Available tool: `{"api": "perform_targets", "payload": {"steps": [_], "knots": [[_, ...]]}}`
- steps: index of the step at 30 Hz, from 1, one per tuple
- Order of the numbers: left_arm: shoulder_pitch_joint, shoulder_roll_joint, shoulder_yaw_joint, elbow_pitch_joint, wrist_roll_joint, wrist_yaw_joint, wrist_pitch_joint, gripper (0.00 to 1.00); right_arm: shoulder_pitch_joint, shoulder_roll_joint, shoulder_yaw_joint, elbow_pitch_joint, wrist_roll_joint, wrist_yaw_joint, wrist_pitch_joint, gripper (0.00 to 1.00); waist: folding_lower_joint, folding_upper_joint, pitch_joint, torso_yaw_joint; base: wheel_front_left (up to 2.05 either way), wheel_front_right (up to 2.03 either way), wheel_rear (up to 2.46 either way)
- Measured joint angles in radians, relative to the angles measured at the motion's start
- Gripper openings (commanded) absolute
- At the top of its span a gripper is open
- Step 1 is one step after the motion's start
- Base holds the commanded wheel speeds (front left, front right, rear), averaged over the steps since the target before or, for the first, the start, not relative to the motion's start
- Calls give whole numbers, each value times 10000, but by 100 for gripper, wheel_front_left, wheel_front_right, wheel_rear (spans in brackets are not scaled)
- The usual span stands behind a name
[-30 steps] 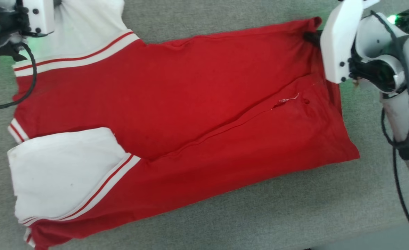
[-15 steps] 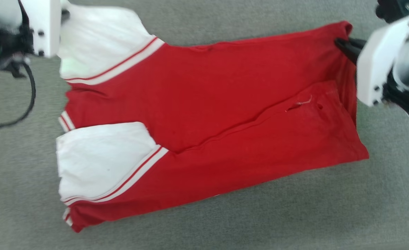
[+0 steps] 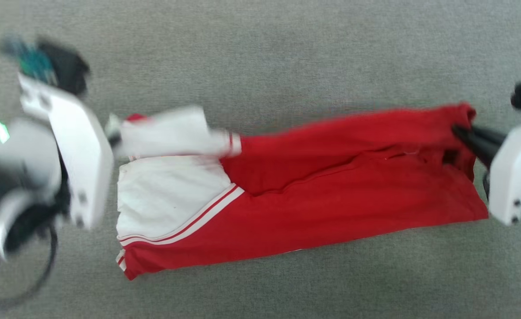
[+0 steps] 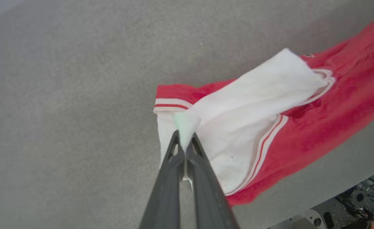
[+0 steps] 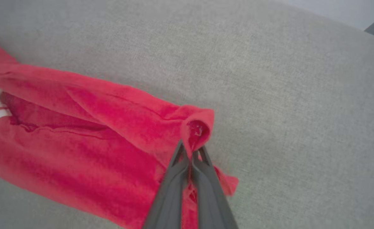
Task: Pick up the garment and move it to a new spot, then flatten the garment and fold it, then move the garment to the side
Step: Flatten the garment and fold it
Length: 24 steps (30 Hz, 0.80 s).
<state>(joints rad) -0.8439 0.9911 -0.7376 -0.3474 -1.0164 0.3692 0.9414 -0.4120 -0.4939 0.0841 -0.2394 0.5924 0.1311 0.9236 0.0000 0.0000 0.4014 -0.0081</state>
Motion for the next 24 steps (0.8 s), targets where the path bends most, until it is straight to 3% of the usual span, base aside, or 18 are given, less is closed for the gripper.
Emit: {"api": "perform_targets", "payload": {"steps": [5, 9, 11, 12, 13, 14, 15, 16, 20, 24], "knots": [[1778, 451, -393, -1216, -242, 945, -343, 0, 1273, 366, -654, -491, -50, -2, 276, 0, 0, 0, -58, 125, 0, 0, 0], [2639, 207, -639, -752, -512, 1003, -784, 0, 1750, 663, -633, -188, -395, -2, 151, 0, 0, 0, -73, 157, 0, 0, 0], [2836, -96, -646, -207, -656, 800, -1133, 0, 1759, 796, -422, 144, -504, -2, 75, 0, 0, 0, -82, 140, 0, 0, 0], [2878, -238, -650, 61, -754, 671, -1256, 0, 1758, 840, -290, 270, -497, -2, 12, 21, 0, 0, -96, 123, 0, 0, 0], [2913, -334, -667, 316, -809, 516, -1369, 6, 1736, 878, -221, 389, -500, -2, -102, 39, 0, 0, -115, 111, 0, 0, 0], [2945, -430, -646, 617, -823, 449, -1540, 40, 1691, 909, -155, 522, -512, -2, -190, 80, 0, 0, -133, 92, 0, 0, 0], [2949, -487, -652, 846, -792, 299, -1708, 49, 1647, 953, -100, 602, -491, -2, -276, 100, 1, 0, -154, 66, 0, 0, 0], [2953, -571, -604, 1007, -796, 194, -1910, 100, 1605, 1001, -69, 671, -477, -2, -332, 100, 0, 0, -177, 45, 0, 0, 0], [3013, -811, -368, 1250, -840, -105, -2602, 100, 1563, 1066, -77, 671, -205, -2, -389, 100, 0, 0, -268, 1, 0, 0, 0], [3232, -834, 196, 1197, -780, -324, -3939, 100, 1596, 1043, -564, 424, -8, -2, -322, 100, 0, 0, -364, -17, 0, 0, 0]]}}
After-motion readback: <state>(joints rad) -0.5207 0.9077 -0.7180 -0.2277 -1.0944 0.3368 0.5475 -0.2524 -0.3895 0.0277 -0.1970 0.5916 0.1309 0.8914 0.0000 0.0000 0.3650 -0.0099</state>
